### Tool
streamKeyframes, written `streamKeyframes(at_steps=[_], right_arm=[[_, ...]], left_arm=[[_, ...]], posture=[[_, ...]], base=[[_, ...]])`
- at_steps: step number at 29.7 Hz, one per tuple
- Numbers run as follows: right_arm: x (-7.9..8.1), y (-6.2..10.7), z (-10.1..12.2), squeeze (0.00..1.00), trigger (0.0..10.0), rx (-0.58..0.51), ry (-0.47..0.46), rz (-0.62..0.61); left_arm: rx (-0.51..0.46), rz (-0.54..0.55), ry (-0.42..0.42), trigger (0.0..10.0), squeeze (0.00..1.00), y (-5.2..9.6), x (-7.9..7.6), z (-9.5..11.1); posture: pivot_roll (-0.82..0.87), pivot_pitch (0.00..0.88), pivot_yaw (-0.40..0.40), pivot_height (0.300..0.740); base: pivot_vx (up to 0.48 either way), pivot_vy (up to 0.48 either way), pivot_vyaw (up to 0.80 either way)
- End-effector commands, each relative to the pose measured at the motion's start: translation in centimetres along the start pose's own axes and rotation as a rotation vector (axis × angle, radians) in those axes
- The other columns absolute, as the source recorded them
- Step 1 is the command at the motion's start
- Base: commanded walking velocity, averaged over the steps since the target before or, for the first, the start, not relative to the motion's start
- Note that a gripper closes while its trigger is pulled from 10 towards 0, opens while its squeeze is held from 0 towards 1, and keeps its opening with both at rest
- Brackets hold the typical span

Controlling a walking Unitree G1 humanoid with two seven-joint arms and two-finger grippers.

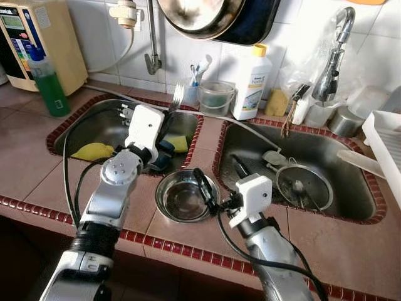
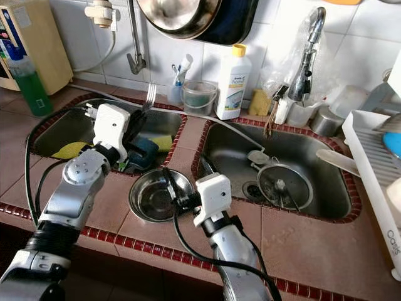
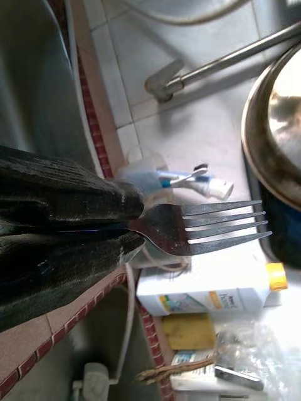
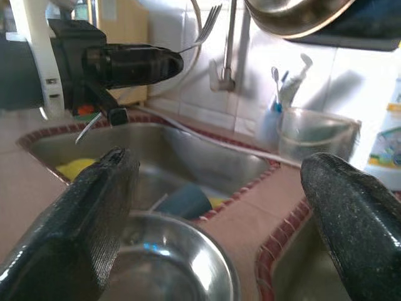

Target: Kitchen organization

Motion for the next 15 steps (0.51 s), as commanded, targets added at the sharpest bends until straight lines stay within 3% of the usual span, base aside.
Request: streamKeyframes(at_steps=[1, 8, 15], right_arm=[[0.5, 0.4, 0.6, 0.00, 10.0, 0.003, 0.002, 0.023], [0.9, 1.4, 1.1, 0.00, 10.0, 0.022, -0.012, 0.029], [2.4, 3.5, 2.5, 0.00, 10.0, 0.066, -0.061, 0.043]], left_arm=[[-0.019, -0.017, -0.022, 10.0, 0.00, -0.7, 0.1, 0.6], [-0.019, -0.039, -0.038, 10.0, 0.00, -1.3, 0.1, 0.5], [-0.016, -0.070, -0.049, 10.0, 0.00, -2.0, -0.1, 0.1]], posture=[[-0.23, 0.061, -0.018, 0.732], [-0.26, 0.106, -0.019, 0.732], [-0.31, 0.182, -0.011, 0.732]], base=[[0.000, 0.000, 0.00], [0.000, 0.000, 0.00], [0.000, 0.000, 0.00]])
Point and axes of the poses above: a point about 5 cm out from each wrist's last joint towards the gripper, its own y axis pointing back from the gripper into the wrist, its own z axis along the axis of the wrist's last joint, x = y × z, the point moved 4 cm from there along -y, pointing out of the wrist towards the gripper, and after that the axes turned 14 degrees about -y, right-handed, at the moved point
